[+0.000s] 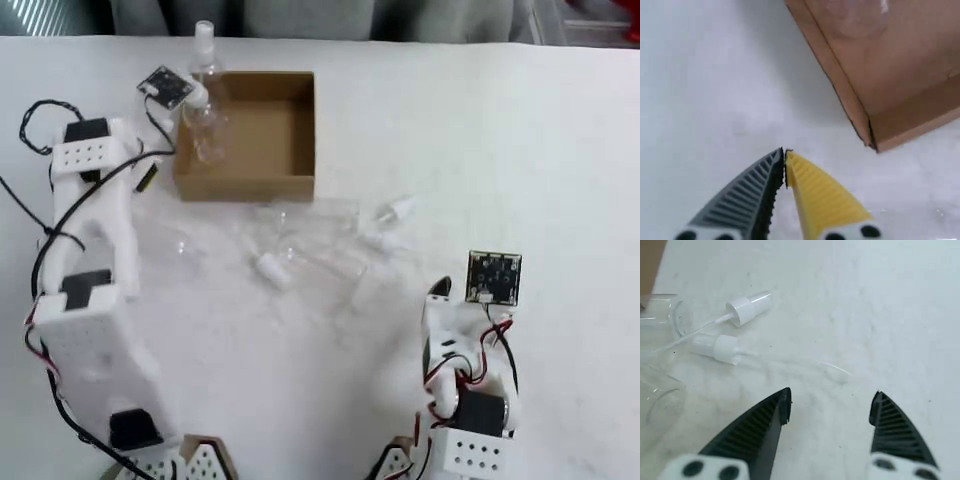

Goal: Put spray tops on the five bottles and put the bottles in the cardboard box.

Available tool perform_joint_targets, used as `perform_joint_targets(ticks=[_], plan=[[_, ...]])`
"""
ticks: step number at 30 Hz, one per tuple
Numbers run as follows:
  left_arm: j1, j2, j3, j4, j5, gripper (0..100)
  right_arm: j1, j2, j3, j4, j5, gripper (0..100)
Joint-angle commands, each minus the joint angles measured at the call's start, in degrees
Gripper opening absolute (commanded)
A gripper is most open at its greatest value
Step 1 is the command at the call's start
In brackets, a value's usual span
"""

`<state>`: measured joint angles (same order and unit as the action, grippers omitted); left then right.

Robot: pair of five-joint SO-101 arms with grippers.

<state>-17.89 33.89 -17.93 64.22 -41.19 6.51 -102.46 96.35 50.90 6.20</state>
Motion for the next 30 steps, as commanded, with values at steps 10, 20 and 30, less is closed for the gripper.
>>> perform_joint_targets(ticks=[10, 20, 30], plan=[[-6.1, 11.6, -17.2, 12.1, 2.1, 2, 0.7, -0.2, 0.5, 0.3, 0.8, 23.6], [-6.6, 11.6, -20.1, 27.1, 2.0, 2, 0.7, -0.2, 0.5, 0.4, 3.9, 23.4], [-7.2, 11.6, -19.8, 29.8, 2.0, 2, 0.7, -0.2, 0.5, 1.2, 4.2, 23.4]])
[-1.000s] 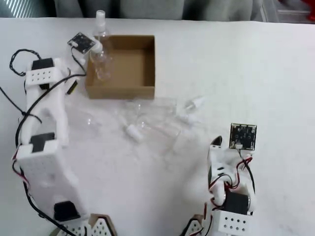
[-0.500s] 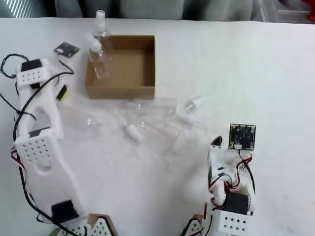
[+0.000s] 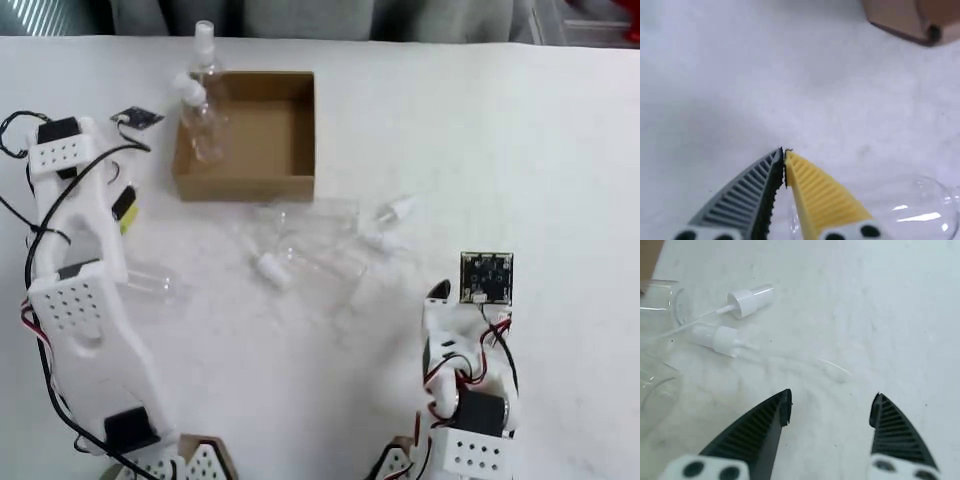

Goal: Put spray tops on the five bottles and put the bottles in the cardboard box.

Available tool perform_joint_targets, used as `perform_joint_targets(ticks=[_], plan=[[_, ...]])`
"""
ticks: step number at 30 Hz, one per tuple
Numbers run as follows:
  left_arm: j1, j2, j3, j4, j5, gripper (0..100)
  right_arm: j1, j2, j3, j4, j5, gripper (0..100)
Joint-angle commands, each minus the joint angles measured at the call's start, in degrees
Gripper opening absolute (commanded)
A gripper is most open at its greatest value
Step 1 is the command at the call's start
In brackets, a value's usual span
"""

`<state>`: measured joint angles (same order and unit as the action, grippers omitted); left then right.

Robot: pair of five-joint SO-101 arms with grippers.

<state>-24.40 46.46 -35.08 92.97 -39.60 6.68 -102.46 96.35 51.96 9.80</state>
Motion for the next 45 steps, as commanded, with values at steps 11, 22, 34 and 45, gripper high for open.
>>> perform_joint_targets(ticks=[11, 22, 34, 45], plan=[[-3.2, -10.9, -1.9, 2.5, -5.4, 2, 0.6, -0.2, 0.5, 0.1, 0.7, 23.4], [-3.2, -31.7, 17.1, 2.9, -15.3, 2, 0.6, -0.2, 0.5, 0.1, 0.7, 23.4], [0.1, -56.7, 49.4, 2.9, -41.5, 2, 0.6, -0.2, 0.5, 0.1, 0.7, 23.4], [4.8, -63.9, 57.1, 2.9, -44.9, 22, 0.6, -0.4, 0.5, 0.9, 0.7, 23.4]])
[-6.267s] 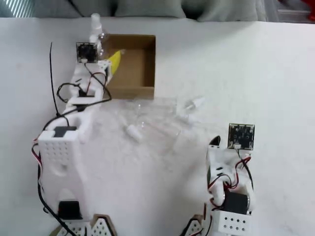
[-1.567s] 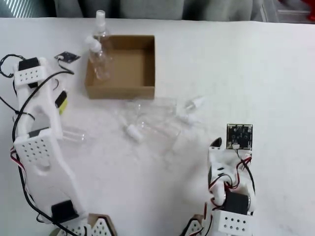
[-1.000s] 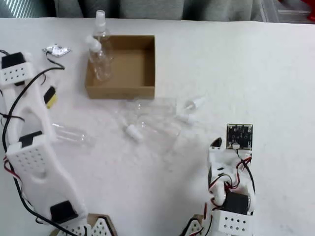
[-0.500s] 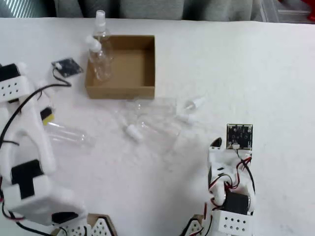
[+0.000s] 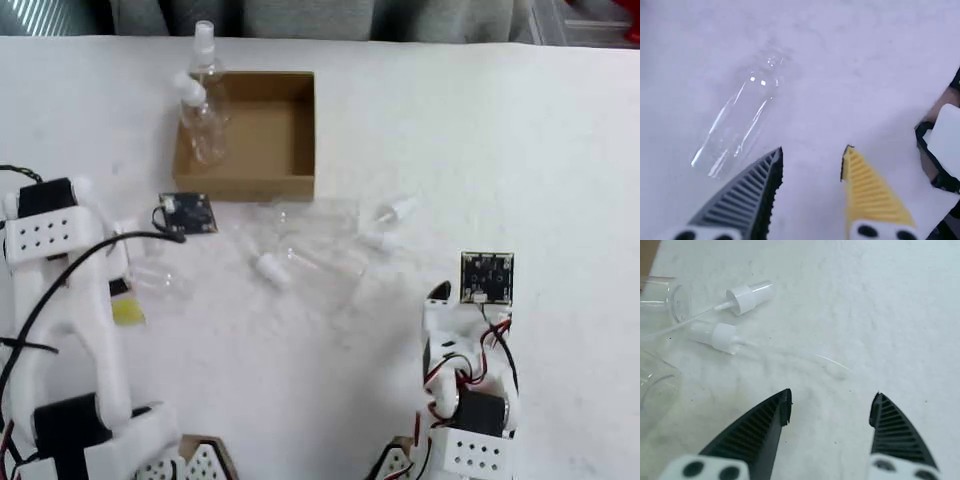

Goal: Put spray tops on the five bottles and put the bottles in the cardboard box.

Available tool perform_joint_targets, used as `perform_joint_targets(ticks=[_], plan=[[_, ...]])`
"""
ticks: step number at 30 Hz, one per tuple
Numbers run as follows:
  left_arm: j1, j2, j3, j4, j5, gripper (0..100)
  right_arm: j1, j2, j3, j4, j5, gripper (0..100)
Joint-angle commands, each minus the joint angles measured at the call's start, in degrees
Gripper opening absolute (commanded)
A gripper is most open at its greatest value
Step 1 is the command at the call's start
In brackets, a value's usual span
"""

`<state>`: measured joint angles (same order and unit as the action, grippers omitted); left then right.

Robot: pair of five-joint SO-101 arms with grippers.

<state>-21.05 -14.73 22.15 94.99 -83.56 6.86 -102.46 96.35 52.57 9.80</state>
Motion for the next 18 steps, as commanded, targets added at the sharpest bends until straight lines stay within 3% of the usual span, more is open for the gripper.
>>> perform_joint_targets(ticks=[1, 18], plan=[[1.6, -2.6, -0.1, 0.9, -1.0, 22, 0.4, -0.3, 0.5, 0.3, 0.7, 23.4], [4.2, -2.4, 0.5, -3.7, -18.4, 22, 0.1, -0.3, 0.5, 0.4, 0.8, 23.5]])
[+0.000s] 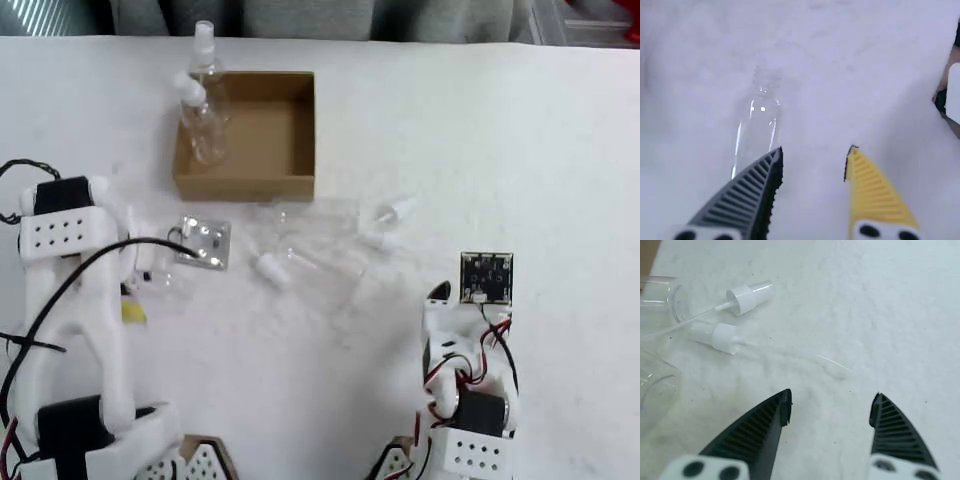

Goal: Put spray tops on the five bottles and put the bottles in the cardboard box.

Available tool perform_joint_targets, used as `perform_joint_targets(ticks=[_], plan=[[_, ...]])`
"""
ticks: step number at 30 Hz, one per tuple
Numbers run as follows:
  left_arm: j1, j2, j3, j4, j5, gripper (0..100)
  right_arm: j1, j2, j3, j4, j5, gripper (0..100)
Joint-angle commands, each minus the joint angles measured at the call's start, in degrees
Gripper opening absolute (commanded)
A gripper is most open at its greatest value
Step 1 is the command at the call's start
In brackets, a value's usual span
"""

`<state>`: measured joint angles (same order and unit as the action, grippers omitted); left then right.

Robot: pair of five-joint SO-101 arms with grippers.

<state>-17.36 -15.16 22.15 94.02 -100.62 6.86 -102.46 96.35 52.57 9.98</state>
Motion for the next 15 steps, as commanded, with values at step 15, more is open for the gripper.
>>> perform_joint_targets(ticks=[15], plan=[[3.4, -2.0, 15.1, -29.7, 5.5, 22, 0.0, -0.4, 0.5, 2.5, 5.5, 23.4]])
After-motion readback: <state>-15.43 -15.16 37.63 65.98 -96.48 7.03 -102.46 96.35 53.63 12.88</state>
